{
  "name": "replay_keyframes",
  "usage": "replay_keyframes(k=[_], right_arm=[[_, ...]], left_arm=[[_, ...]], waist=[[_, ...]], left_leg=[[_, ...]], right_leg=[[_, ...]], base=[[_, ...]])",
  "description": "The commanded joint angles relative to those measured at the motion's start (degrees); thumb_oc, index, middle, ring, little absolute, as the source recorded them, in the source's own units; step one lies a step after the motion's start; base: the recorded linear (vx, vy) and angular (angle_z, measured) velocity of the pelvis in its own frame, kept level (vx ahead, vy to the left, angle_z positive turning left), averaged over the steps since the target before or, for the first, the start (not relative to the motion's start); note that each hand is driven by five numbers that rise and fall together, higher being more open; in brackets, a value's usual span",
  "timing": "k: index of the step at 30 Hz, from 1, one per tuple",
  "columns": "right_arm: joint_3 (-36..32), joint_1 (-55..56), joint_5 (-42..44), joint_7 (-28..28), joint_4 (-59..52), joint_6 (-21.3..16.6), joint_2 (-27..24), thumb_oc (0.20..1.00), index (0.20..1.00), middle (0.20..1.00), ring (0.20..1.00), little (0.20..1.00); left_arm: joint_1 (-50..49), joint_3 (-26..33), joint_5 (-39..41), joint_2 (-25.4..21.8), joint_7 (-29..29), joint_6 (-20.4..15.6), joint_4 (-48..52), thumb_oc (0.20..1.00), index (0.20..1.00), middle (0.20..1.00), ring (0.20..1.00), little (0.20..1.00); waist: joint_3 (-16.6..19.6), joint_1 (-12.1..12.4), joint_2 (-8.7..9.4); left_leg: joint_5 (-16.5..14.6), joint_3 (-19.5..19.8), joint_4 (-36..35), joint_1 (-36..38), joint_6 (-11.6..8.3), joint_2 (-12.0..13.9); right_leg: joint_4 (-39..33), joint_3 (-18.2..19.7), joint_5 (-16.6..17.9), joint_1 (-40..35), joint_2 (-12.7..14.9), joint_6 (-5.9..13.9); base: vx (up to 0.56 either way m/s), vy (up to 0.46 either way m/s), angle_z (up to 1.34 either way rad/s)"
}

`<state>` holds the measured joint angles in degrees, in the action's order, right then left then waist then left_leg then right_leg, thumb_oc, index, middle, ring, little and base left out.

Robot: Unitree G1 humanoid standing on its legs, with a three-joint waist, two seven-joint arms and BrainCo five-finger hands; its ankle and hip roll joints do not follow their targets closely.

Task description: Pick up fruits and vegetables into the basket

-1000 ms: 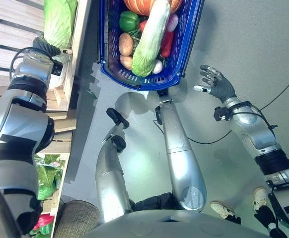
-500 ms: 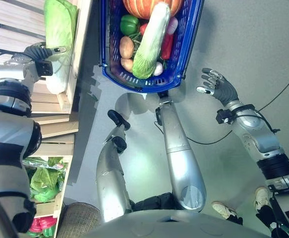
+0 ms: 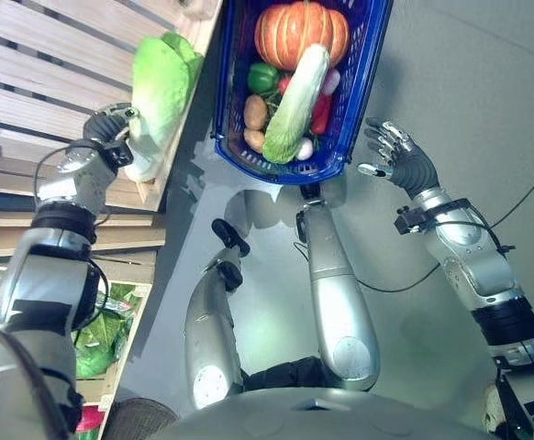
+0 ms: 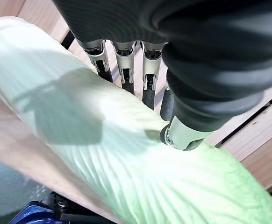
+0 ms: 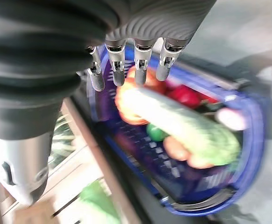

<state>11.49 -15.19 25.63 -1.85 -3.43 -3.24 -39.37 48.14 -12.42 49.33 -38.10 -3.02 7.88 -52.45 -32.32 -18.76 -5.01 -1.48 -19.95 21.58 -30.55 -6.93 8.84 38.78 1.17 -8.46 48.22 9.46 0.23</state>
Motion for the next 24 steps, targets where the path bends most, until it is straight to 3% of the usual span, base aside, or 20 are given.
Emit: replay_keyframes(k=[1,9,13,15,20,24], right_arm=[[-0.70,1.91,-1.16,-0.97,-4.73,-3.26,-0.20,1.000,1.000,1.000,1.000,1.000],[0.45,-1.86,-0.54,-1.27,-6.92,0.23,-0.93,1.000,1.000,1.000,1.000,1.000],[1.54,-4.36,0.40,-0.51,-7.14,2.83,-1.63,1.000,1.000,1.000,1.000,1.000],[2.13,-5.34,0.61,0.20,-7.23,3.84,-1.90,1.000,1.000,1.000,1.000,1.000],[3.14,-6.15,1.80,1.67,-6.14,4.53,-1.89,1.000,1.000,1.000,1.000,1.000],[3.43,-5.59,2.31,2.10,-4.33,3.58,-1.41,1.000,1.000,1.000,1.000,1.000]], left_arm=[[-7.08,0.00,-3.75,7.34,0.44,0.17,1.24,0.200,0.200,0.200,0.200,0.200],[-11.15,1.45,-9.71,6.14,-0.34,-1.23,1.50,0.200,0.200,0.200,0.200,0.200],[-10.78,0.67,-13.90,5.19,-3.84,-1.77,0.80,0.213,0.213,0.213,0.213,0.213],[-9.67,0.19,-16.82,4.38,-7.10,-3.00,0.41,1.000,1.000,1.000,1.000,1.000],[-6.60,-0.49,-21.61,2.85,-18.64,-5.76,0.21,1.000,1.000,1.000,1.000,1.000],[-3.40,-0.73,-27.07,1.14,-26.41,-4.99,0.01,1.000,1.000,1.000,1.000,1.000]], waist=[[2.53,-0.22,0.71],[2.53,1.69,0.47],[2.53,2.14,0.43],[2.53,2.22,0.51],[2.53,2.21,1.12],[2.53,2.12,2.10]], left_leg=[[-3.10,-0.25,5.14,-1.88,0.98,-0.29],[-2.70,0.55,3.79,4.92,0.92,-0.55],[-2.88,0.61,4.13,5.35,1.06,-0.44],[-3.06,0.51,4.30,4.91,1.20,-0.39],[-3.49,0.40,5.11,3.47,1.45,-0.16],[-3.95,0.35,6.14,1.74,1.51,0.31]], right_leg=[[-5.06,-0.29,-1.28,-3.82,-0.91,1.96],[-6.98,-2.45,-1.62,-11.78,0.55,2.24],[-7.15,-2.67,-1.48,-12.74,0.95,2.31],[-7.17,-2.53,-1.40,-12.43,0.87,2.31],[-6.77,-2.12,-1.52,-11.35,0.32,2.27],[-6.19,-1.96,-1.54,-9.92,-0.20,2.24]], base=[[-0.03,0.010,0.09],[0.00,0.008,0.09],[0.01,-0.002,0.13],[-0.01,-0.007,0.06],[0.00,-0.025,0.00],[0.00,-0.062,-0.06]])
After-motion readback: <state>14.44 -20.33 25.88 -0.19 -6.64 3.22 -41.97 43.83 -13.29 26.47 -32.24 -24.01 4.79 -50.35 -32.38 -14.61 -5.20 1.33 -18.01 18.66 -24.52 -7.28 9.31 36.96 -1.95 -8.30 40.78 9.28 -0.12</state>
